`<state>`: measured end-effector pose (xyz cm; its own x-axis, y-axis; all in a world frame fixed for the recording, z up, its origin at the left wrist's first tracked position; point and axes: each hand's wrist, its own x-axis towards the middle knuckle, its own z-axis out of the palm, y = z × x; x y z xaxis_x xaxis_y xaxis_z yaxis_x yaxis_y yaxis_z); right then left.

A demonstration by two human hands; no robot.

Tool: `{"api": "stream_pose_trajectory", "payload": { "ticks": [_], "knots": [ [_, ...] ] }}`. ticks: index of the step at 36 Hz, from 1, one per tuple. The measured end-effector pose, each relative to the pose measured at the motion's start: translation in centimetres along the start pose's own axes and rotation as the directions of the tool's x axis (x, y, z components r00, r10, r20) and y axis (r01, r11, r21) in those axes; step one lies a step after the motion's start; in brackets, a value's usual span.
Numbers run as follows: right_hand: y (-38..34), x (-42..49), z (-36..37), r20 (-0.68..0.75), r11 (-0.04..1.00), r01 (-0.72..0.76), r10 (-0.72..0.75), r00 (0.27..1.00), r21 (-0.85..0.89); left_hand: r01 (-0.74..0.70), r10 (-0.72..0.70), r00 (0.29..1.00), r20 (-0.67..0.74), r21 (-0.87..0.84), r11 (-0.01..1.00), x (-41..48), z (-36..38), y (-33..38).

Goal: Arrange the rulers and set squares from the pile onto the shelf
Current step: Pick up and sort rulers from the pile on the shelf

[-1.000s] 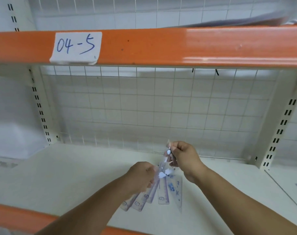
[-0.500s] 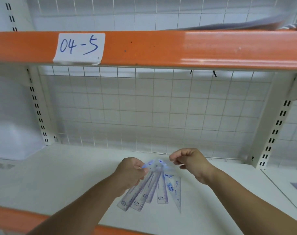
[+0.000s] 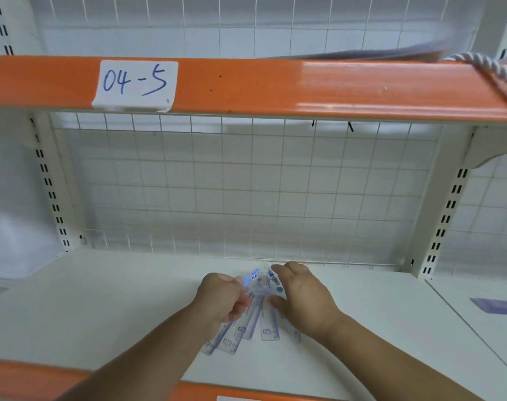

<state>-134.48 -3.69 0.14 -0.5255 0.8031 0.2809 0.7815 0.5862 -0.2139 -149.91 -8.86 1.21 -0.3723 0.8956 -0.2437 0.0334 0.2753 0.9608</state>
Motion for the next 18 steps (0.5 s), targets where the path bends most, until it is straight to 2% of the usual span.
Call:
{"api": "stream_pose_trajectory", "payload": {
  "ticks": [6,10,13,15,18],
  "knots": [
    [0.6,-0.7,-0.2,0.003,0.997,-0.041,0.041,0.999,0.065,0.007,-0.01,0.997,0.076,0.038,0.999,-0.2,0.4,-0.5],
    [1.1,-1.5,-0.6,0.019,0.994,-0.061,0.059,0.998,0.094,-0.037,0.029,0.993,0.117,0.066,0.997,-0.5,0.9,-0.9],
    [1.6,-2.3,-0.7,0.022,0.994,-0.071,0.069,0.997,0.084,-0.125,0.098,0.983,0.154,0.179,0.976,-0.6,1.3,-1.8],
    [1.9,-3.0,-0.7,0.014,0.993,-0.091,0.09,0.996,0.071,-0.247,0.2,0.966,0.161,0.365,0.898,-0.2,1.6,-2.6],
    [2.3,-4.2,-0.9,0.001,0.99,-0.131,0.131,0.991,0.061,-0.383,0.355,0.916,0.184,0.664,0.643,0.0,2.0,-3.3]
  ]
}}
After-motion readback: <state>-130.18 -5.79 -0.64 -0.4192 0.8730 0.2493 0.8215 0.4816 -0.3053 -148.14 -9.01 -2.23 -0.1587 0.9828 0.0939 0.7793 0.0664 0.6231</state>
